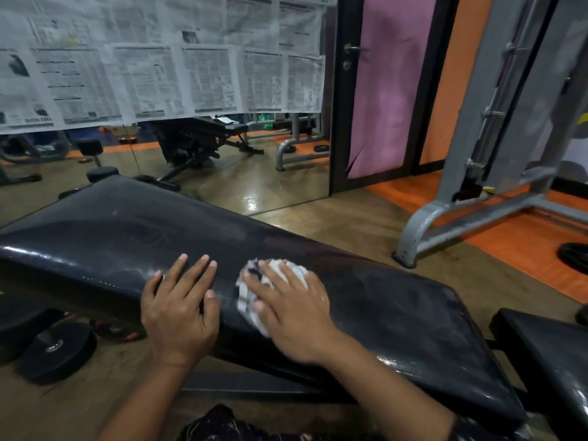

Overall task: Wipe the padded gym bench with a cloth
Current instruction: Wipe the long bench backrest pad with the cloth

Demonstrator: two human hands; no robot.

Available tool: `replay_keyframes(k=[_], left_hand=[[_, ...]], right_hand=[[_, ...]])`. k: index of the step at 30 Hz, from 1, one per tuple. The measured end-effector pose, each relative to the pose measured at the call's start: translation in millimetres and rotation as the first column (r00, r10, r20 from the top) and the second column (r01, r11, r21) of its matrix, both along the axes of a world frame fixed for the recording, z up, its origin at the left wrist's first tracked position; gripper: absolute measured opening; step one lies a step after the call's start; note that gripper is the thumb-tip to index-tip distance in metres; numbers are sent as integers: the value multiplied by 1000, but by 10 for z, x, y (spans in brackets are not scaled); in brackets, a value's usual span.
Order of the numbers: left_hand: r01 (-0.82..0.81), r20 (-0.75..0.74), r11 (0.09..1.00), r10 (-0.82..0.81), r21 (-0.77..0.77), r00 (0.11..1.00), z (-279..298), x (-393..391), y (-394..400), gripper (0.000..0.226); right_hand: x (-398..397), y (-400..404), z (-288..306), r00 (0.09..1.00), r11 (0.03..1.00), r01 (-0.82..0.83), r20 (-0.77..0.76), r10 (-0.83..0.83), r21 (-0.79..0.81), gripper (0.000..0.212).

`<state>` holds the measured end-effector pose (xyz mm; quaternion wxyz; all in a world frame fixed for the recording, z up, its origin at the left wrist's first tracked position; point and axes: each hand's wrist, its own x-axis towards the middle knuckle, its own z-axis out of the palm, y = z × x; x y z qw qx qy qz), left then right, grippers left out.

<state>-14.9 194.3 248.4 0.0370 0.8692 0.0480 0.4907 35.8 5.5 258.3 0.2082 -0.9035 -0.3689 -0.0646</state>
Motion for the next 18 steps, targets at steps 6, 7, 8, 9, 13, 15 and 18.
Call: replay_keyframes(k=[6, 7, 8, 9, 13, 15, 18], left_hand=[[7, 3, 1000, -7, -11, 1000, -2, -8, -5, 41], [9, -2, 1000, -9, -14, 1000, 0, -3, -4, 42], [12, -5, 1000, -12, -18, 1000, -3, -3, -7, 42], [12, -5, 1000, -12, -22, 1000, -3, 1, -15, 42], [7, 20, 1000, -6, -4, 1000, -19, 3, -3, 42], [8, 35, 1000, -8, 11, 999, -25, 3, 2, 42], [5, 33, 1000, -6, 29, 999, -18, -4, 24, 41]], right_hand=[[228, -645, -187, 999, 998, 53, -9, -54, -39, 54], [428, -645, -164, 988, 989, 146, -47, -148, -39, 59], [610, -599, -133, 963, 967, 248, -97, -252, -49, 58], [742, -516, -93, 934, 943, 325, -130, -331, -69, 54], [416, -94, -11, 974, 976, 210, -78, -215, -61, 48], [71, -153, -32, 998, 999, 43, -52, -44, -19, 48], [64, -456, -108, 996, 997, -81, -33, 81, -12, 52]])
